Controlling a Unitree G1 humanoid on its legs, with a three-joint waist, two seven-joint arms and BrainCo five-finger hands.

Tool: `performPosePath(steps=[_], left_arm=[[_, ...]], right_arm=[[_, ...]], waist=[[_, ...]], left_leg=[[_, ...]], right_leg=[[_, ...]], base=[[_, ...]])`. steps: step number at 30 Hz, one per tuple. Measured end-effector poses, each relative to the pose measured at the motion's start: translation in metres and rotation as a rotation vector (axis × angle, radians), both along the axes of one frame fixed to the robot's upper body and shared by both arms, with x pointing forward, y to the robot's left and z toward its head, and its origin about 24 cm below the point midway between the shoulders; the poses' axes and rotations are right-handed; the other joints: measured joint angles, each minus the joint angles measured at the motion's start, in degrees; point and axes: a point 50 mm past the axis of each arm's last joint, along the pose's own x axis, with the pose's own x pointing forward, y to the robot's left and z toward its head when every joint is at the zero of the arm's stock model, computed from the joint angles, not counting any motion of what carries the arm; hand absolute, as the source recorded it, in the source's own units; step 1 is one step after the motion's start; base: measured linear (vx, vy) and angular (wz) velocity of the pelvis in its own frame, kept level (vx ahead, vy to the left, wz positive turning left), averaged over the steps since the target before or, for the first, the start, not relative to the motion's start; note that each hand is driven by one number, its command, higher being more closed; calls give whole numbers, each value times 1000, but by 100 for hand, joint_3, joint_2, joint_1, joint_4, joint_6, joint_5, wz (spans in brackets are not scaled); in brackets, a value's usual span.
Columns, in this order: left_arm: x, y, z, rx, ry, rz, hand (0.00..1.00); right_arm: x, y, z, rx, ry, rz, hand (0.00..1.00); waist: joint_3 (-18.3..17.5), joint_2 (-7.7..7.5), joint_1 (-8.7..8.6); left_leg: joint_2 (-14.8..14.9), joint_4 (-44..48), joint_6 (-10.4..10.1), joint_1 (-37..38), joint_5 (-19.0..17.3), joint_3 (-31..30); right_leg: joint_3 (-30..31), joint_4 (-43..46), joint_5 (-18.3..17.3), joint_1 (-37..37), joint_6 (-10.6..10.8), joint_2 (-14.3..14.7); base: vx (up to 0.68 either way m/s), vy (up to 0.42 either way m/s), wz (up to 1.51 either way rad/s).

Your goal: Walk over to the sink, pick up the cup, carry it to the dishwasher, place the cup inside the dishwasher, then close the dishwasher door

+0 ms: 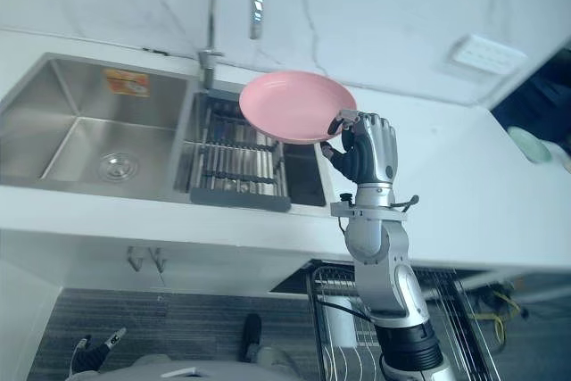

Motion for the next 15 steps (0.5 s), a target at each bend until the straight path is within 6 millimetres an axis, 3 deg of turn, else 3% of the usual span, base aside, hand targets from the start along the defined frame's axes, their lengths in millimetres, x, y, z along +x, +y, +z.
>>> performPosePath(steps=[2,3,4,5,6,7,8,9,10,11,12,13,14,15], left_arm=[[-3,3,-1,10,22,-23,0],[-6,4,-2,13,38,-33,0],[-7,3,-3,5,43,-35,0],[-7,5,-2,11,34,-31,0],[-6,8,2,21,12,-24,0],[-2,12,4,28,-7,-12,0],[-1,11,4,16,-19,17,0],[2,5,2,-15,-28,39,0],[5,-1,1,-35,-40,49,0],[6,-1,1,-40,-42,57,0],[5,2,2,-32,-41,57,0],[9,9,4,-6,-43,54,0],[11,11,5,0,-45,51,0],[18,13,7,5,-58,44,0]], right_arm=[[-3,-1,-3,-2,12,-4,100],[-4,-2,-4,-4,15,-5,100],[-4,-2,-5,-4,18,-9,100],[-3,-2,-5,-29,9,-17,100],[1,0,-3,-54,-7,-5,100],[5,3,-2,-67,-12,15,100],[9,7,2,-94,-27,41,100],[13,7,12,-122,-67,43,100],[16,8,21,-140,-106,38,100],[17,7,20,-150,-100,34,100],[20,4,16,-160,-75,22,100],[24,1,11,-158,-46,9,100],[24,1,11,-159,-42,7,100],[25,-2,12,-166,-29,0,100]], waist=[[0,2,-98],[41,133,-89],[33,222,-111],[16,379,-143],[-8,374,-189],[-46,281,-159],[-40,283,-57],[-28,535,143],[77,658,185],[53,700,113],[35,678,65],[-58,431,170],[-60,392,190],[-38,354,201]], left_leg=[[31,9,25,93,-3,325],[164,14,16,193,16,601],[263,8,-31,244,43,726],[455,23,-94,324,75,956],[447,336,-164,338,21,1207],[503,632,-150,205,-18,1274],[481,997,1,-93,-151,1075],[354,352,268,-264,110,1080],[457,140,117,-100,291,1528],[472,123,111,-96,300,1578],[461,73,57,1,337,1725],[461,132,-53,-21,359,2007],[471,147,-98,-42,372,2035],[539,96,-221,-76,459,2096]], right_leg=[[51,-4,237,-95,-278,107],[-79,85,171,-146,-320,171],[-456,492,-255,-223,-388,189],[-1511,1769,-1659,-381,-1049,0],[-2352,2462,-1697,-313,-1441,-312],[-2579,2393,-1575,-314,-1530,-214],[-2868,1949,-1157,-298,-1774,-174],[-2657,913,-514,-173,-1226,277],[-3032,2099,-1779,-117,-1788,-33],[-3143,2602,-2290,16,-1771,-278],[-3183,2924,-2763,384,-1480,-705],[-3079,2402,-2666,826,-993,-1019],[-2952,2223,-2598,889,-753,-963],[-3019,1738,-2535,958,-692,-710]], base=[[-59,50,-89],[-56,15,-93],[-37,-32,-86],[60,10,-76],[65,30,-91],[-40,16,-121],[-269,1,-181],[-405,52,-228],[-339,96,-182],[-199,37,-115],[-54,-111,-93],[-13,-119,-93],[-22,-212,-89],[-56,-203,-46]])
